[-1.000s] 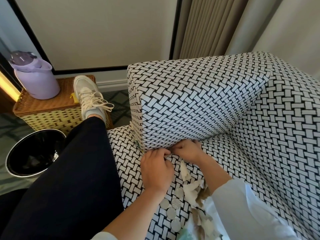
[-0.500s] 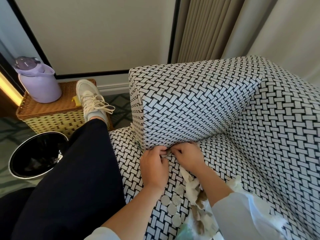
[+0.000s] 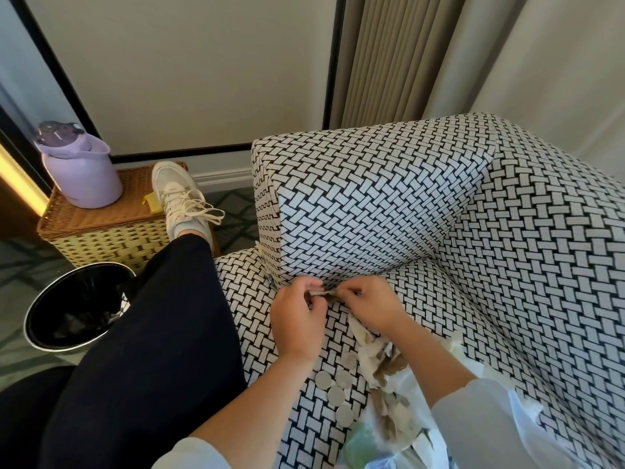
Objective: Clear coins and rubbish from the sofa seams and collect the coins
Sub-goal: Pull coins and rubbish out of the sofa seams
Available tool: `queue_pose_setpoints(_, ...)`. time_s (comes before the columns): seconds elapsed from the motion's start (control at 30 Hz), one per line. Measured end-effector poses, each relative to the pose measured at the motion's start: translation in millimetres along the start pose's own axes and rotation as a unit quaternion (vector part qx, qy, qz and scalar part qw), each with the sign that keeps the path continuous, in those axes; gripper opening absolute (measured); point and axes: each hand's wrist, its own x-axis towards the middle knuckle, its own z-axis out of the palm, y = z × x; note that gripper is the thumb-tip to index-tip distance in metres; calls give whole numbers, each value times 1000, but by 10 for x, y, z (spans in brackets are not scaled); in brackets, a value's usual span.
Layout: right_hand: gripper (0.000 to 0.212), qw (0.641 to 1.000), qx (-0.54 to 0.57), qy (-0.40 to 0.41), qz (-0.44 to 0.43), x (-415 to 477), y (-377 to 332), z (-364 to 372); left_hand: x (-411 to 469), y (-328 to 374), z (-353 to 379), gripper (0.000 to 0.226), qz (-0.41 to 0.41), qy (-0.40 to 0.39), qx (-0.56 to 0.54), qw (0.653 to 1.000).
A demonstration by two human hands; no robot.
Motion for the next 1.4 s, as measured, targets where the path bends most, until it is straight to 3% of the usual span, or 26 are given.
queue_pose_setpoints(0.33,23,989,139,5,44,-90,-62,-10,37,17,-49,21,11,8,-51,999)
queue_pose_setpoints(0.5,30,965,244,77,58,-127,-49,-112,50,164,8,28,69,-32,-54,996)
queue_pose_setpoints(0.63,22,919,369,76,114,-176,-6,-182,-19,154,60,33,22,-49,-69,996)
queue_pose_setpoints(0.73,10,906,396,42,147,-214,6,-213,-24,104,70,28,-17,-72,-77,994)
queue_pose_setpoints(0.83,19,932,332,14,145,-204,44,-209,-18,80,70,14,-58,-70,-75,993)
queue_pose_setpoints(0.97,23,980,169,-79,66,-181,95,-225,-8,68,35,33,-94,-31,-36,994)
queue_pose_setpoints(1.03,26,985,118,-114,47,-158,89,-227,29,34,8,34,-107,-10,-16,994)
queue_pose_setpoints(1.2,28,994,99,-41,35,9,-20,-189,34,-73,-60,18,-60,23,107,992)
queue_pose_setpoints(1.4,41,985,-111,-132,9,230,-72,61,-36,-163,-11,34,-5,-6,223,975)
